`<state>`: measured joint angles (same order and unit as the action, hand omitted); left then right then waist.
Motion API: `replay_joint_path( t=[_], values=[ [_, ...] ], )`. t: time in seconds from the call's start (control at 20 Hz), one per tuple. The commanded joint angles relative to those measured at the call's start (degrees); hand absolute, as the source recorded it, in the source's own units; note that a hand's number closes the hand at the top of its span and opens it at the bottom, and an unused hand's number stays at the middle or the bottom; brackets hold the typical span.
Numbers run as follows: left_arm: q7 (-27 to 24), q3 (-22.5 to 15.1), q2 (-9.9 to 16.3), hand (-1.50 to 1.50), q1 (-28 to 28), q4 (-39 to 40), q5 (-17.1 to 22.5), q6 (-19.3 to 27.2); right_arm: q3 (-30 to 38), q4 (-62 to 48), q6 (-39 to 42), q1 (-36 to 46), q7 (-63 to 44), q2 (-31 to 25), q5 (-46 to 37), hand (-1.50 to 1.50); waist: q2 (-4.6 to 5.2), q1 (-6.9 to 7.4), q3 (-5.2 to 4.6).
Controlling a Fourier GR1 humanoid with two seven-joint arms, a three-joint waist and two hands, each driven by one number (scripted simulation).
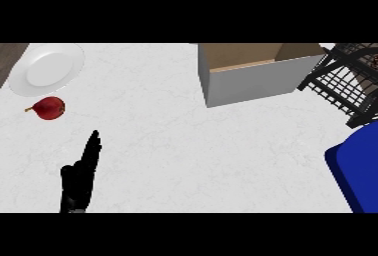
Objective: Pick the cupcake from the tray and place it in the tiered basket
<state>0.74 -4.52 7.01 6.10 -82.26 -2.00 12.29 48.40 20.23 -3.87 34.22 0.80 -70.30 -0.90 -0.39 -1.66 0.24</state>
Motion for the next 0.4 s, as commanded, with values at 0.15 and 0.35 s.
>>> replay_joint_path(
  t=[0.15, 0.35],
  values=[
    [1.43, 0.96, 0.03, 0.00, -0.42, 0.80, 0.50, -0.12, 10.16, -7.27, 16.07, -18.07, 4.53, -10.49, 7.37, -1.50, 0.08, -0.90, -0.10],
    [1.78, -0.42, -0.76, 0.00, 1.80, -1.69, -0.53, 0.76, 14.54, -11.34, 25.24, -26.98, 9.71, -11.98, 10.56, -1.50, 0.01, -1.01, 0.05]
  ],
)
